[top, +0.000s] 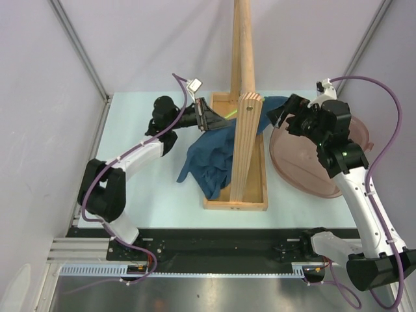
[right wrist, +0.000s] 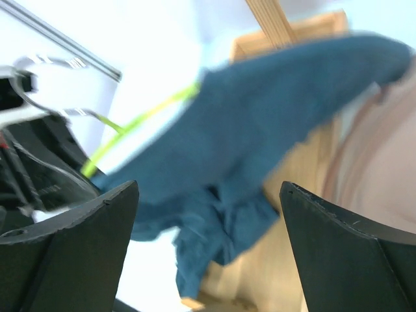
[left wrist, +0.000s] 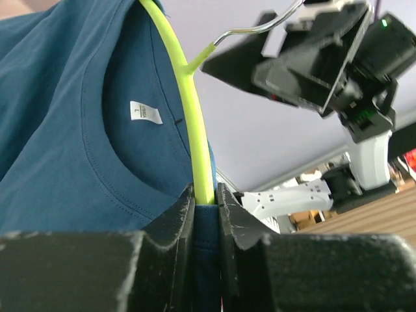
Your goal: Remove the t-shirt from the hanger
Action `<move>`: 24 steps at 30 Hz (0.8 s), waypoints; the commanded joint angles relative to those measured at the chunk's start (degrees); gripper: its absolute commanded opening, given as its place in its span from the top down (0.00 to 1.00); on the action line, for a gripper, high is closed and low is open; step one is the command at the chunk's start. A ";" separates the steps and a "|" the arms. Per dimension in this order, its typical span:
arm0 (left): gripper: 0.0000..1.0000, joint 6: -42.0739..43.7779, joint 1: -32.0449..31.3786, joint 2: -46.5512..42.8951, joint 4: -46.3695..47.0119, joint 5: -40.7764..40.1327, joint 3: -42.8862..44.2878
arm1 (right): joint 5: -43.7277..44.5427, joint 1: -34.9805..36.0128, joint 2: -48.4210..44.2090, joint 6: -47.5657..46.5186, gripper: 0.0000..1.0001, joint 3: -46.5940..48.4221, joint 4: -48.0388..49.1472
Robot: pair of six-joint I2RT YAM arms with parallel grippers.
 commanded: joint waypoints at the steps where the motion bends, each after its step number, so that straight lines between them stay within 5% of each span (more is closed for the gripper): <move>1: 1.00 -1.23 -1.79 2.09 12.38 1.91 4.99 | -2.82 1.09 0.44 -0.31 0.06 -0.66 12.54; 13: 1.00 -1.06 -3.28 8.24 16.16 4.29 6.41 | 3.42 5.22 3.61 0.31 0.42 -5.14 22.38; 18: 1.00 -0.79 -3.99 9.92 14.76 4.81 7.11 | 11.63 12.68 4.66 -14.17 0.39 -4.61 21.69; 24: 1.00 4.99 -4.07 8.07 7.91 4.55 7.12 | 16.78 15.95 5.01 -20.88 0.37 -6.02 26.00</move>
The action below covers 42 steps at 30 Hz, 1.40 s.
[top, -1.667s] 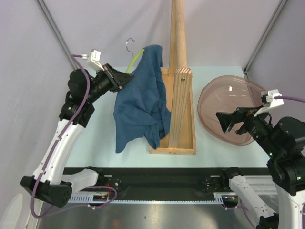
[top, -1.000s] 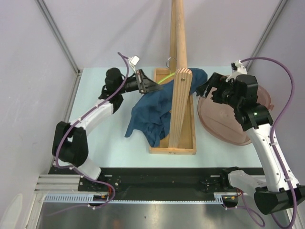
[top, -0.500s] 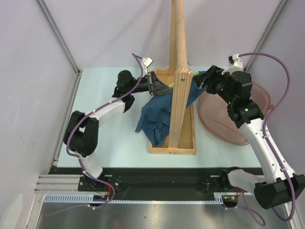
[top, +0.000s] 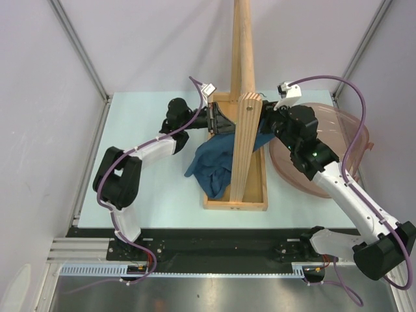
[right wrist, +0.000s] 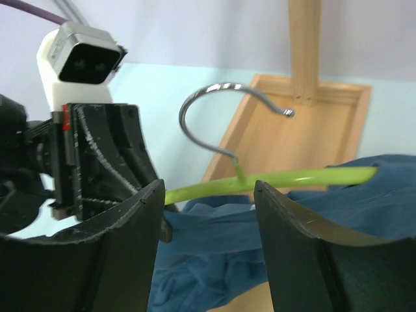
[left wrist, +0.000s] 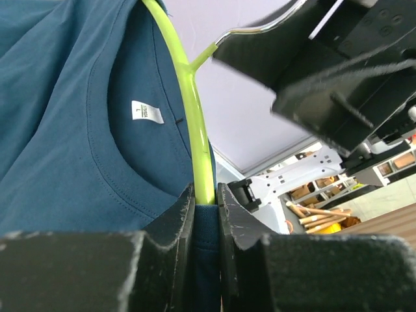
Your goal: Remove the t-shirt from the hanger
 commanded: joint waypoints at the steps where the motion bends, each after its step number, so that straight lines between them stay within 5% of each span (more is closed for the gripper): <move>1: 0.99 6.58 -0.34 -2.68 -2.02 0.55 3.16 | 5.26 0.25 0.71 -8.51 0.37 0.01 5.97; 10: 1.00 9.32 -0.69 -5.41 -5.02 0.55 2.19 | 3.06 0.34 2.82 -12.47 0.41 -2.18 14.22; 18: 1.00 4.92 -0.95 -7.69 1.48 1.96 -0.18 | 2.80 0.78 5.10 -14.23 0.46 -5.79 20.65; 21: 1.00 5.18 -0.95 -9.10 1.66 2.13 -0.79 | 4.63 2.35 6.07 -17.03 0.55 -5.79 22.85; 27: 0.99 6.76 -0.95 -11.03 1.14 1.34 -1.94 | 14.21 5.17 6.86 -19.25 1.00 -7.46 28.38; 33: 0.61 21.85 0.54 -14.36 -12.54 0.03 -1.41 | 16.24 5.17 8.80 -18.19 1.00 -6.32 30.76; 37: 0.29 43.12 2.38 -20.95 -38.70 -11.11 -0.18 | 17.38 4.91 10.55 -18.89 1.00 -4.04 29.97; 42: 0.14 57.64 4.14 -28.78 -45.09 -25.42 -4.48 | 18.08 3.68 13.10 -17.05 1.00 -0.09 27.78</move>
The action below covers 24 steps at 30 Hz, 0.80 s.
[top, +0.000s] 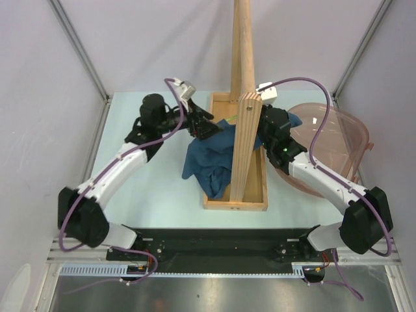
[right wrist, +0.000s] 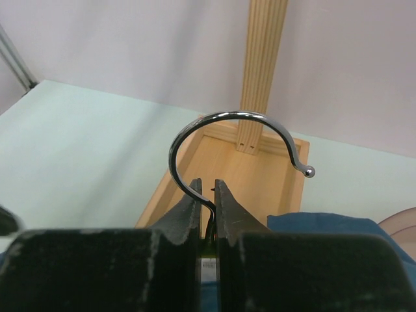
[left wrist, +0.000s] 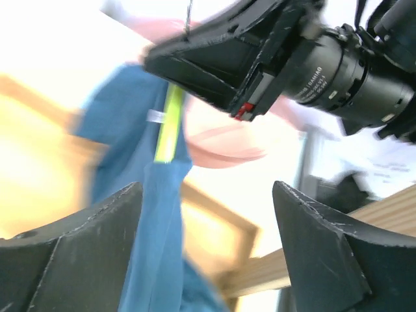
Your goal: Remove the t-shirt from the hanger
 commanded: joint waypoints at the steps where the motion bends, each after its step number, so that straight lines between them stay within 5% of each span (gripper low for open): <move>1: 0.12 19.40 2.02 -10.70 -8.95 -15.07 -3.02 | 4.56 -1.58 1.28 1.62 1.00 5.95 2.16; 6: 0.05 23.46 5.45 -15.39 -4.12 -20.82 -11.55 | 4.29 -2.64 1.98 6.53 1.00 9.29 -1.00; 15: 0.06 21.26 15.82 -11.87 1.58 -3.77 -17.35 | 2.72 -4.14 1.02 11.64 1.00 11.76 -4.17; 21: 0.12 19.50 15.74 -12.84 5.12 4.59 -19.38 | 3.68 -4.84 0.93 13.13 1.00 12.64 -5.40; 24: 0.24 18.19 15.74 -11.09 5.73 5.82 -19.03 | 4.38 -5.19 0.76 14.45 1.00 12.46 -5.58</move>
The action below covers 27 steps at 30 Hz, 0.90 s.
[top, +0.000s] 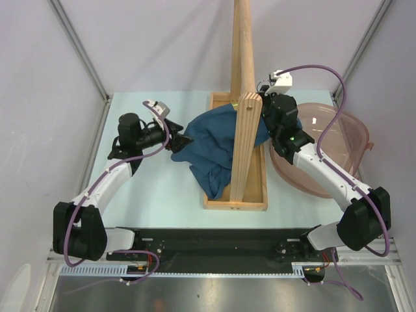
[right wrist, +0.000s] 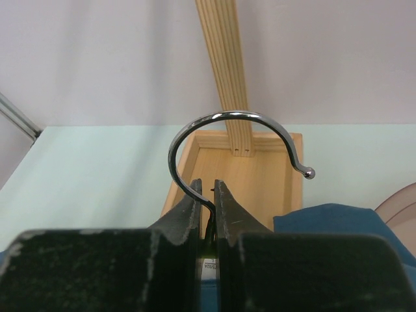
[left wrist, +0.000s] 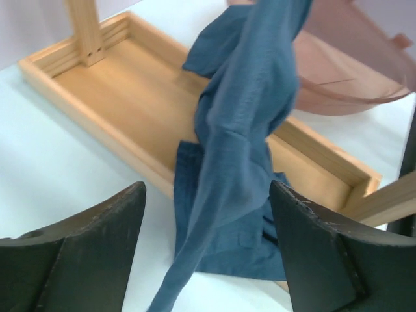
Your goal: Remove the t-shirt from the hanger
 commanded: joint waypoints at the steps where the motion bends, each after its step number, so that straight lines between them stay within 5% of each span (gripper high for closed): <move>1: 0.28 -1.64 -0.02 0.22 5.25 6.96 0.58 | 1.94 -0.54 -1.54 3.76 1.00 3.39 2.83; 7: 0.60 -3.31 -0.02 4.44 4.46 5.30 2.95 | 2.55 -0.54 -1.89 4.91 1.00 3.30 3.10; 8: 0.71 -3.49 -0.02 4.70 4.03 4.94 3.22 | 2.90 -0.62 -1.98 5.26 1.00 3.48 3.01; 13: 0.88 -3.84 -0.02 4.18 1.65 1.08 4.71 | 4.30 -0.54 -1.98 5.62 1.00 3.65 2.48; 14: 0.98 -3.67 0.07 3.92 0.69 0.20 4.80 | 4.92 -0.54 -1.98 5.70 1.00 3.74 2.31; 27: 1.00 -7.88 0.51 -7.42 2.97 -26.16 -0.03 | 10.81 -0.36 -2.77 7.55 1.00 3.57 1.08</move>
